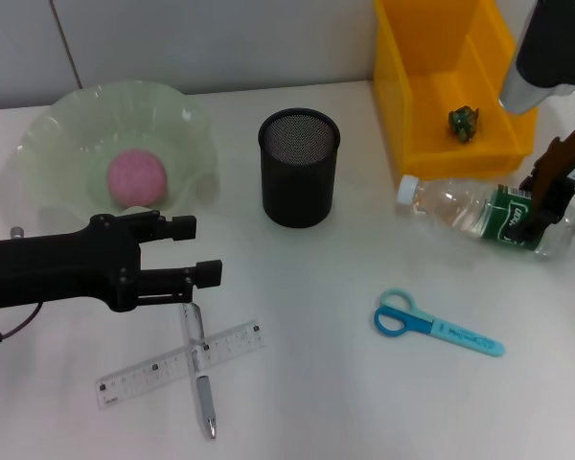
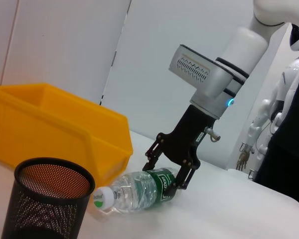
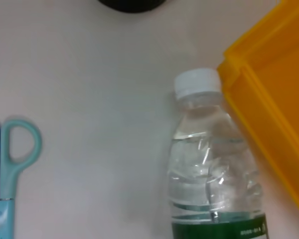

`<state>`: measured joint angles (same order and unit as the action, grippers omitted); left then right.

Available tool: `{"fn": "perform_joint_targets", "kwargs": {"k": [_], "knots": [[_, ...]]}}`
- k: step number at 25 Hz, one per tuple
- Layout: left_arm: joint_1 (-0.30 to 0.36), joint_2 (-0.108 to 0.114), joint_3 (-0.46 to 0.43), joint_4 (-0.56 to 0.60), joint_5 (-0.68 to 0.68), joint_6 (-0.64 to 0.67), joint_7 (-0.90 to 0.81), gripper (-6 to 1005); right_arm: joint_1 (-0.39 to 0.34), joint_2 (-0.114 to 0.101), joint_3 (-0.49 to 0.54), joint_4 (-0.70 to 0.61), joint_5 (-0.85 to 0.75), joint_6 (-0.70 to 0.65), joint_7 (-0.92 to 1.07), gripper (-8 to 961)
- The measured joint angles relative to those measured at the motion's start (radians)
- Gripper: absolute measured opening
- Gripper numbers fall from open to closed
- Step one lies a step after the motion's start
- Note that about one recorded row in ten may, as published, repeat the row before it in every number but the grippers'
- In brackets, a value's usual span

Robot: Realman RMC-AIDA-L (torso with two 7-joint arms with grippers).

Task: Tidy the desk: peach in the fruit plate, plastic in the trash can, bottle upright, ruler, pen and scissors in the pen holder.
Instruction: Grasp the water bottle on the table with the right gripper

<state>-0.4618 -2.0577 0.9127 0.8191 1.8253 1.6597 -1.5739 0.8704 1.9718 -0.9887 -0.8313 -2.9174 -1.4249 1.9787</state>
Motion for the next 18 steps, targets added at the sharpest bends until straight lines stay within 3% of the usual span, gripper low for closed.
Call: {"fn": "perform_joint_targets", "kwargs": {"k": [18], "knots": [[-0.003, 0.005, 0.000, 0.000, 0.000, 0.000, 0.001, 806, -0.012, 0.027, -0.012, 0.042, 0.000, 0.035, 0.004, 748]]}}
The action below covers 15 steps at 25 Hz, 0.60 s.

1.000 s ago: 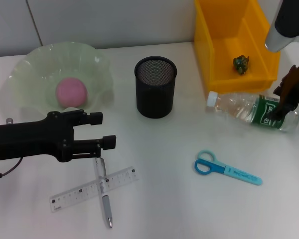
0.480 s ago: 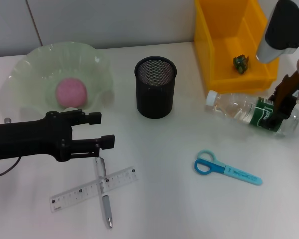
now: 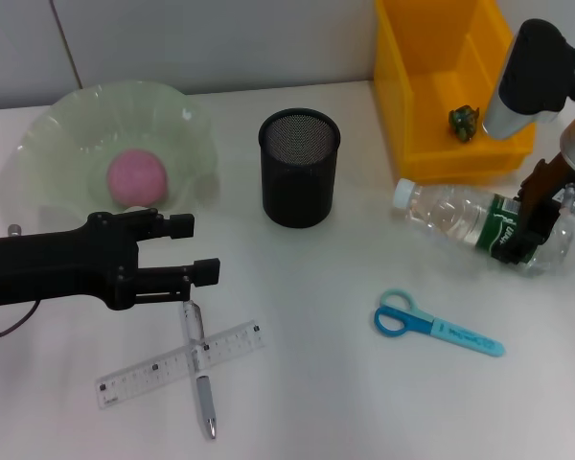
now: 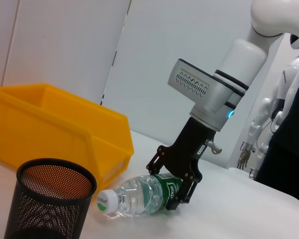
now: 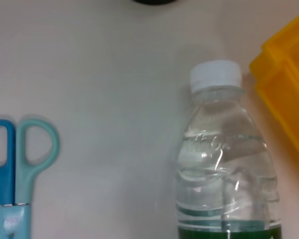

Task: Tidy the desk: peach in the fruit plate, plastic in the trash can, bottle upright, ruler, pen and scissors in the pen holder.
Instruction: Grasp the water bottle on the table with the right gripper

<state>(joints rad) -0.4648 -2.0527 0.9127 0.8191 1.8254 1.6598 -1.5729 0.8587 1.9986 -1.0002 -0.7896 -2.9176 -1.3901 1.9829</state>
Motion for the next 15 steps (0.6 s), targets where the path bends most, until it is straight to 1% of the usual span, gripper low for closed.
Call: {"fn": "perform_joint_targets", "kwargs": {"k": [4, 10, 15], "knots": [[0.000, 0.000, 0.000, 0.000, 0.000, 0.000, 0.000, 806, -0.004, 0.002, 0.002, 0.000, 0.000, 0.001, 0.003, 748], [0.001, 0.000, 0.000, 0.000, 0.000, 0.000, 0.001, 805, -0.016, 0.012, 0.000, -0.011, 0.000, 0.001, 0.004, 747], [0.002, -0.001, 0.000, 0.000, 0.000, 0.002, 0.001, 805, -0.017, 0.014, 0.002, -0.013, 0.000, -0.003, 0.006, 747]]}}
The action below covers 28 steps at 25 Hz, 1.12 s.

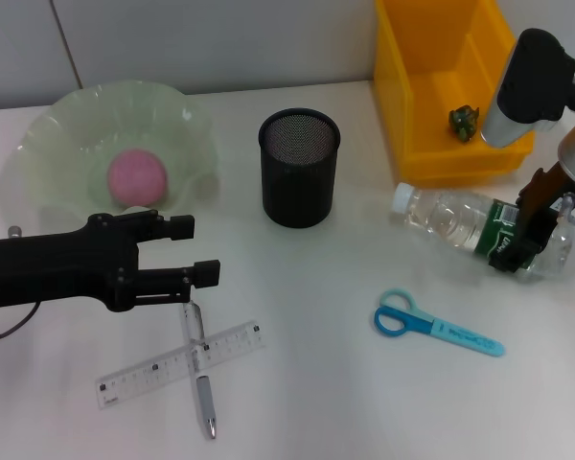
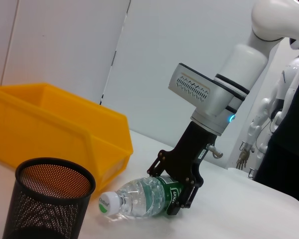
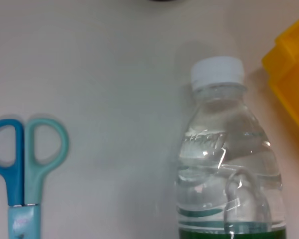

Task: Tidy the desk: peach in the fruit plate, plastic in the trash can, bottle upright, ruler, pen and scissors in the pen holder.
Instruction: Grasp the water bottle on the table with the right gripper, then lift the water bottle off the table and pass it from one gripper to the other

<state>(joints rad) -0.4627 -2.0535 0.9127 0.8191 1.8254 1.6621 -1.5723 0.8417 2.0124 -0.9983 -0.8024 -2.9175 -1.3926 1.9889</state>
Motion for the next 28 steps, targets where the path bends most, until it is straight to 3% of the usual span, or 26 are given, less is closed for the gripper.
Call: {"fn": "perform_joint_targets", "kwargs": {"k": [23, 28], "knots": [[-0.007, -0.001, 0.000, 0.000, 0.000, 0.001, 0.000, 805, -0.016, 0.014, 0.008, -0.034, 0.004, -0.003, 0.014, 747], [-0.008, 0.000, 0.000, 0.000, -0.001, 0.001, 0.002, 805, -0.040, 0.033, 0.010, -0.089, 0.020, -0.013, 0.012, 747]]}}
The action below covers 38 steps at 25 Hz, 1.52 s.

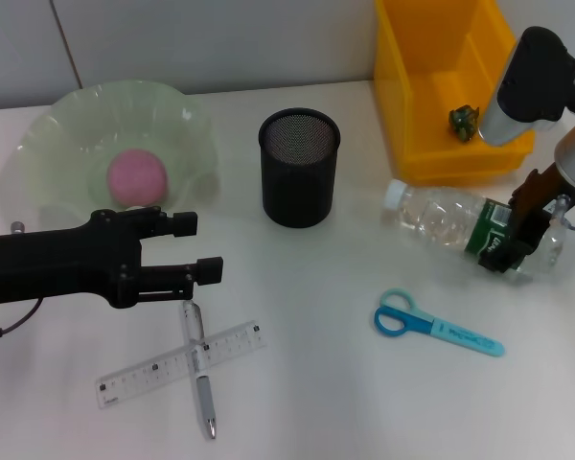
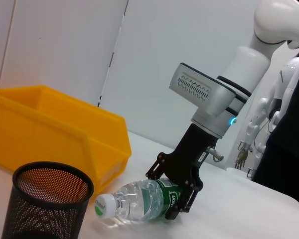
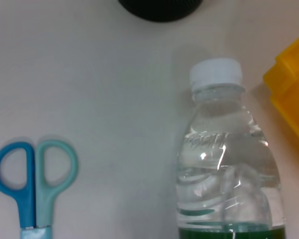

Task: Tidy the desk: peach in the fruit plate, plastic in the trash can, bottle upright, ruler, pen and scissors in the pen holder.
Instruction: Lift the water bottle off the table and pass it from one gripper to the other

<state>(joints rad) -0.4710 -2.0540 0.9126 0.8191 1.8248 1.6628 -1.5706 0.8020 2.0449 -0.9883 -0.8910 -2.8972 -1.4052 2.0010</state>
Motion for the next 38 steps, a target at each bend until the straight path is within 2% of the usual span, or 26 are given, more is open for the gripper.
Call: {"fn": "perform_joint_targets", "kwargs": {"k": [2, 12, 18, 21, 22, 27, 32, 38], "knots": [[0.000, 0.000, 0.000, 0.000, 0.000, 0.000, 0.001, 805, -0.018, 0.013, 0.000, -0.040, 0.008, -0.008, -0.003, 747], [-0.001, 0.003, 0.000, 0.000, -0.001, 0.000, 0.005, 803, -0.090, 0.031, -0.009, -0.160, 0.079, -0.053, -0.005, 748], [-0.002, 0.003, 0.000, 0.000, -0.001, 0.000, 0.007, 803, -0.137, 0.032, -0.012, -0.231, 0.151, -0.082, -0.009, 746], [-0.002, 0.003, 0.000, 0.000, -0.001, 0.000, 0.007, 802, -0.181, 0.032, -0.017, -0.294, 0.220, -0.098, -0.021, 747], [-0.002, 0.000, 0.000, 0.000, -0.001, 0.000, 0.007, 802, -0.215, 0.032, -0.030, -0.333, 0.271, -0.100, -0.028, 747], [-0.002, -0.004, 0.000, 0.000, -0.005, 0.000, 0.003, 802, -0.272, 0.032, -0.048, -0.392, 0.359, -0.100, -0.047, 747], [0.002, -0.005, 0.000, -0.010, -0.054, 0.001, -0.001, 801, -0.338, 0.035, -0.050, -0.417, 0.510, -0.093, -0.107, 748], [0.001, -0.005, -0.001, -0.043, -0.092, 0.002, -0.001, 800, -0.382, 0.039, -0.052, -0.417, 0.629, -0.091, -0.175, 746]]}}
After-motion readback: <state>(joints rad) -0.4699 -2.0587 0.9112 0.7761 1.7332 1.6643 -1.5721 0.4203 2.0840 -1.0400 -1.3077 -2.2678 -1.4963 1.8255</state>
